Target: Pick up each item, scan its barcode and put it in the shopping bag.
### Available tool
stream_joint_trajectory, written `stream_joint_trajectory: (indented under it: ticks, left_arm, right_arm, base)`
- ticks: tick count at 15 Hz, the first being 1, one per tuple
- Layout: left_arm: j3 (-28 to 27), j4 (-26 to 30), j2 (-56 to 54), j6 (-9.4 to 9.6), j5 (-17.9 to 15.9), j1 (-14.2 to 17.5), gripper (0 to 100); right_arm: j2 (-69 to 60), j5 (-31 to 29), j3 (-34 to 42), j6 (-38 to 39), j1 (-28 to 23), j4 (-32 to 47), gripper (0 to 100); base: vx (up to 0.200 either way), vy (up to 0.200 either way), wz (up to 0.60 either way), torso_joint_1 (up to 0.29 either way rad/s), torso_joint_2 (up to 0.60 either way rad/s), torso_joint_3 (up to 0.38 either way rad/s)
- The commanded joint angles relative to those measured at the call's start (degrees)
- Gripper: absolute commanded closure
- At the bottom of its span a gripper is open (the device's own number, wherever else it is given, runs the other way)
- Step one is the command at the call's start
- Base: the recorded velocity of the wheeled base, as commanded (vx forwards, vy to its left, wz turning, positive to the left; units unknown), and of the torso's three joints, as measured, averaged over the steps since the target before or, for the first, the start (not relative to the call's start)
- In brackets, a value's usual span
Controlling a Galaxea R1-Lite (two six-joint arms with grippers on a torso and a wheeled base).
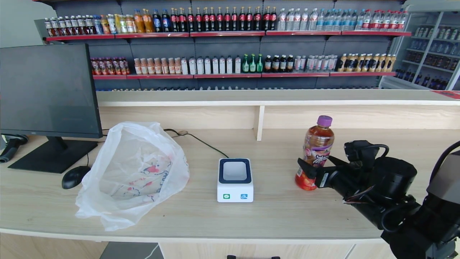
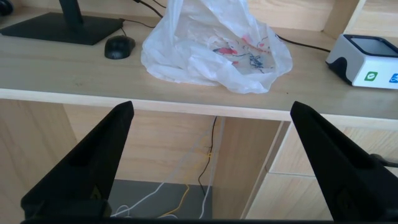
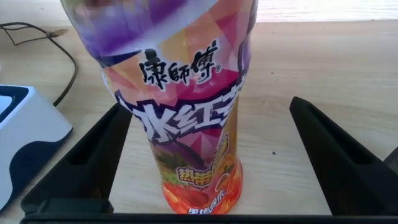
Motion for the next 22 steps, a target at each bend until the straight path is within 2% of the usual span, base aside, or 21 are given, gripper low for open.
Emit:
stream_joint_trajectory:
  ticks: [1, 6, 10, 18, 19, 22]
  left_arm:
    - [0.0, 0.0, 0.0, -0.01, 0.0, 0.0, 0]
    - [0.0, 0.0, 0.0, -0.01, 0.0, 0.0, 0]
    - [0.0, 0.0, 0.0, -0.01, 0.0, 0.0, 0]
    - [0.0, 0.0, 0.0, -0.01, 0.0, 0.0, 0]
    - [0.0, 0.0, 0.0, -0.01, 0.0, 0.0, 0]
    - [0.0, 0.0, 0.0, -0.01, 0.0, 0.0, 0]
  right_arm:
    - [0.9, -0.1, -1.2, 0.0, 0.5, -0.1, 0]
    - [3.4, -0.2, -6.3, -1.1, 0.4, -0.1, 0]
    - [3.8, -0.2, -7.1, -3.5, 0.4, -0.1, 0]
    - [4.1, -0.2, -8.9, -3.6, -0.2, -0.1, 0]
    - [4.2, -0.2, -8.8, -3.5, -0.1, -0.1, 100]
    - [4.2, -0.2, -8.8, -2.8, 0.2, -0.1, 100]
  base:
    - [0.000, 0.000, 0.00, 0.000, 0.00, 0.000]
    - [0.000, 0.000, 0.00, 0.000, 0.00, 0.000]
    - [0.000, 0.000, 0.00, 0.000, 0.00, 0.000]
    - [0.000, 0.000, 0.00, 0.000, 0.00, 0.000]
    - [0.000, 0.000, 0.00, 0.000, 0.00, 0.000]
    - [0.000, 0.000, 0.00, 0.000, 0.00, 0.000]
